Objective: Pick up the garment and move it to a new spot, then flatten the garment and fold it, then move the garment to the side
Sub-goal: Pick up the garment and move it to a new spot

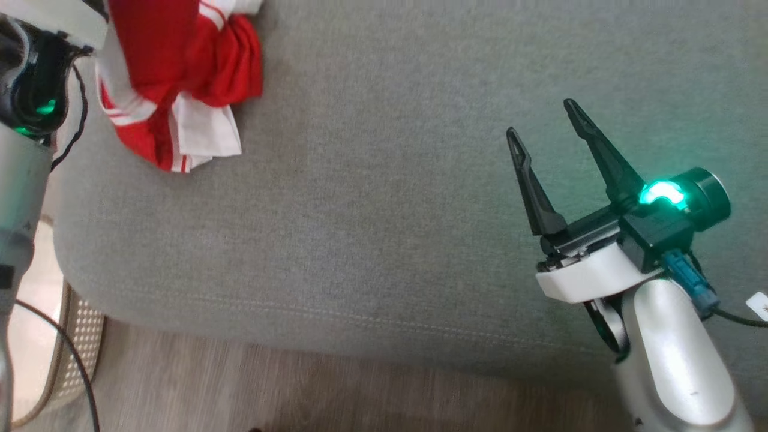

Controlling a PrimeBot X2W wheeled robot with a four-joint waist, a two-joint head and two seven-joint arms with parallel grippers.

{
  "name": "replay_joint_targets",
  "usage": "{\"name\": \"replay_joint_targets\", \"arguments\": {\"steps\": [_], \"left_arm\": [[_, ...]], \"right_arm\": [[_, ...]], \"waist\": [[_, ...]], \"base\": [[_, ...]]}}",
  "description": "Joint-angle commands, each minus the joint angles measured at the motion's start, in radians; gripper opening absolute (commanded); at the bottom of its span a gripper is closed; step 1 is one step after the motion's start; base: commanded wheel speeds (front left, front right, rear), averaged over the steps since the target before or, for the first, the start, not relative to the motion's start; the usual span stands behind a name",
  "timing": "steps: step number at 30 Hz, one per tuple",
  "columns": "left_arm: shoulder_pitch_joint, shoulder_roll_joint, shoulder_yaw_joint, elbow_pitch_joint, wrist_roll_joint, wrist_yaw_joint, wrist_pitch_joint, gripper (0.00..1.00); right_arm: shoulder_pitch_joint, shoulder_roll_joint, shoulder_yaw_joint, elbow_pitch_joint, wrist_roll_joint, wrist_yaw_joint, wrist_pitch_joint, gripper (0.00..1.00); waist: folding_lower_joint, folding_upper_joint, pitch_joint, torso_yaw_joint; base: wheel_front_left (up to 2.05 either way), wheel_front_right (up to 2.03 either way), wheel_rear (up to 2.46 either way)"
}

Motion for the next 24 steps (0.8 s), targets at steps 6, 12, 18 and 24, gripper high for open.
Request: {"name": "replay_joint_targets", "arguments": {"steps": [6,12,18,24], "left_arm": [[-0.022,0.065,0.003,-0.161,-0.063,0.001,-0.031,0.0],[0.01,-0.003,0.017,-0.241,-0.114,0.03,-0.054,0.0],[0.061,-0.095,-0.042,-0.255,-0.088,0.106,-0.056,0.0],[0.091,-0.218,-0.111,-0.198,-0.037,0.149,-0.086,0.0]], "right_arm": [[0.02,0.017,0.012,-0.056,0.052,0.0,-0.009,1.0],[0.02,0.017,0.017,-0.106,0.091,0.0,-0.009,1.0],[0.012,0.017,-0.012,-0.163,0.127,0.0,-0.009,1.0],[0.009,0.017,-0.027,-0.188,0.154,0.0,-0.009,1.0]], "waist": [[0.0,0.0,-0.09,-0.081],[0.0,0.0,-0.123,-0.201],[0.0,0.0,-0.111,-0.325],[0.0,0.0,-0.073,-0.428]], "base": [[0.0,0.0,0.0],[0.0,0.0,0.0],[0.0,0.0,0.0],[0.0,0.0,0.0]]}}
